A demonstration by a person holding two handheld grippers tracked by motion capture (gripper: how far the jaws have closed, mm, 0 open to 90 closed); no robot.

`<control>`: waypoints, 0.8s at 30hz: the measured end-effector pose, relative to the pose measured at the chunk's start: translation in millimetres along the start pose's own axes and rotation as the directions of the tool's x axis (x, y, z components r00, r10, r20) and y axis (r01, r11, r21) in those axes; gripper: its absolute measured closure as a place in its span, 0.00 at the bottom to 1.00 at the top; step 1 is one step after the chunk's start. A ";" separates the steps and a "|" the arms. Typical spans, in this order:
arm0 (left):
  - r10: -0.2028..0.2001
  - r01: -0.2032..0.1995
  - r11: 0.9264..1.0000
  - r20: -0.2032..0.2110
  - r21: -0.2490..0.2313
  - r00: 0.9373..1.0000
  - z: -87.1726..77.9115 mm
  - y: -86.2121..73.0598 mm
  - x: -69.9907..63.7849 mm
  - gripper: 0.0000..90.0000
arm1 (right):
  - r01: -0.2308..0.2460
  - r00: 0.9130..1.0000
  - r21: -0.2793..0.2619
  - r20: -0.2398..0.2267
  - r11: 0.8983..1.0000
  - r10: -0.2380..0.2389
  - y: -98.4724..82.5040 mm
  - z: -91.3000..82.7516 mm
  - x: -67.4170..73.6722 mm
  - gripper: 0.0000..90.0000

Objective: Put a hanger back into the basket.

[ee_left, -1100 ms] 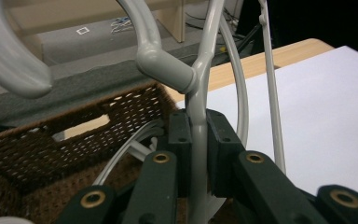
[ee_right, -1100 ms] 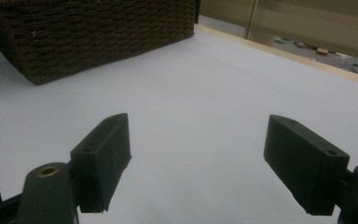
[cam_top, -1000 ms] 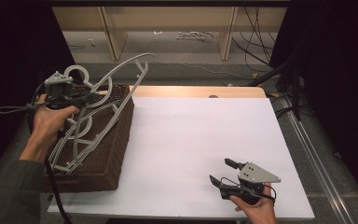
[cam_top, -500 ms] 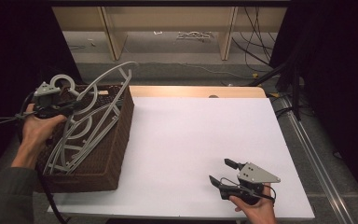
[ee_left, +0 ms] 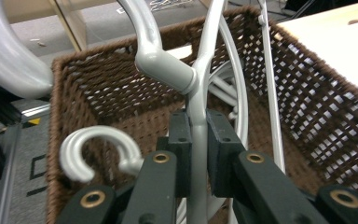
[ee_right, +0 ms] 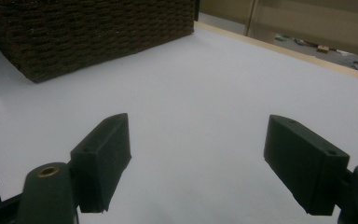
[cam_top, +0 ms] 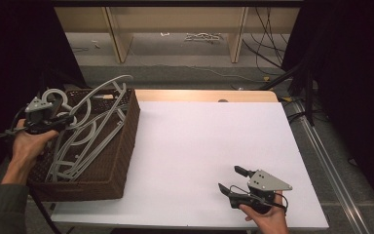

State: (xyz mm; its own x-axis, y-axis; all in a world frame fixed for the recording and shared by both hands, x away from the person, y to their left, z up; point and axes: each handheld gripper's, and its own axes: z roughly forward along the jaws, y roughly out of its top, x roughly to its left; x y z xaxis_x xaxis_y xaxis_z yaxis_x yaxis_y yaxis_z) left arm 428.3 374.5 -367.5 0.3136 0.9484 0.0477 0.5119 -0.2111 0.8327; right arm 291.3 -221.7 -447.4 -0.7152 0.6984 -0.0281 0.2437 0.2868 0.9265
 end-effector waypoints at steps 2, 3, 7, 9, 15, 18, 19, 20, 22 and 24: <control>0.022 -0.022 1.000 -0.009 0.007 1.000 1.0 -4.6 1.9 0.91 | 0.000 1.000 0.000 0.001 1.000 0.000 0.1 -0.1 0.0 0.26; 0.019 -0.019 1.000 0.001 0.013 1.000 1.6 -7.3 3.4 0.91 | -0.001 1.000 -0.005 0.000 1.000 0.001 0.0 0.3 0.0 0.26; 0.038 -0.039 0.999 0.007 0.024 0.999 2.9 -14.1 4.9 0.91 | -0.012 1.000 0.010 -0.005 1.000 0.012 0.0 -0.6 0.8 0.26; 0.041 -0.041 0.999 0.005 0.024 0.999 2.6 -16.4 5.7 0.91 | -0.021 1.000 -0.002 -0.009 1.000 0.021 -0.5 0.7 1.2 0.26; 0.105 -0.105 0.990 0.007 0.093 0.994 2.4 -25.6 9.1 0.91 | -0.014 1.000 0.009 -0.004 1.000 0.014 -0.1 -0.2 0.7 0.26; 0.075 -0.075 0.995 0.011 0.069 0.997 7.2 -29.4 6.3 0.90 | 0.003 1.000 0.000 0.004 1.000 -0.003 -0.3 0.2 -0.4 0.26; 0.114 -0.116 0.987 0.023 0.107 0.993 7.3 -29.5 7.4 0.90 | 0.001 1.000 0.000 0.003 1.000 -0.001 -0.3 0.3 -0.2 0.26; 0.120 -0.122 0.986 0.026 0.113 0.992 9.5 -30.6 5.3 0.90 | 0.003 1.000 0.001 0.005 1.000 -0.003 -0.3 0.3 -0.3 0.26; 0.128 -0.131 0.984 0.035 0.124 0.991 12.5 -30.9 3.0 0.90 | 0.003 1.000 -0.001 0.005 1.000 -0.003 -0.2 0.3 -0.4 0.26; 0.132 -0.135 0.982 0.030 0.134 0.991 15.8 -30.9 0.7 0.90 | 0.005 1.000 0.001 0.007 1.000 -0.005 -0.4 0.4 -0.6 0.26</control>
State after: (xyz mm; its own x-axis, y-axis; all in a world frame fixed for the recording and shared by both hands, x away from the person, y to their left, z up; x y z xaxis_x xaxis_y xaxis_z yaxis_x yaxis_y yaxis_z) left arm 425.3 377.9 -401.9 0.4020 0.9048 0.1407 0.5672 -0.3667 0.7374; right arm 291.9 -222.0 -447.9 -0.7114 0.7019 -0.0350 0.2412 0.2907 0.9259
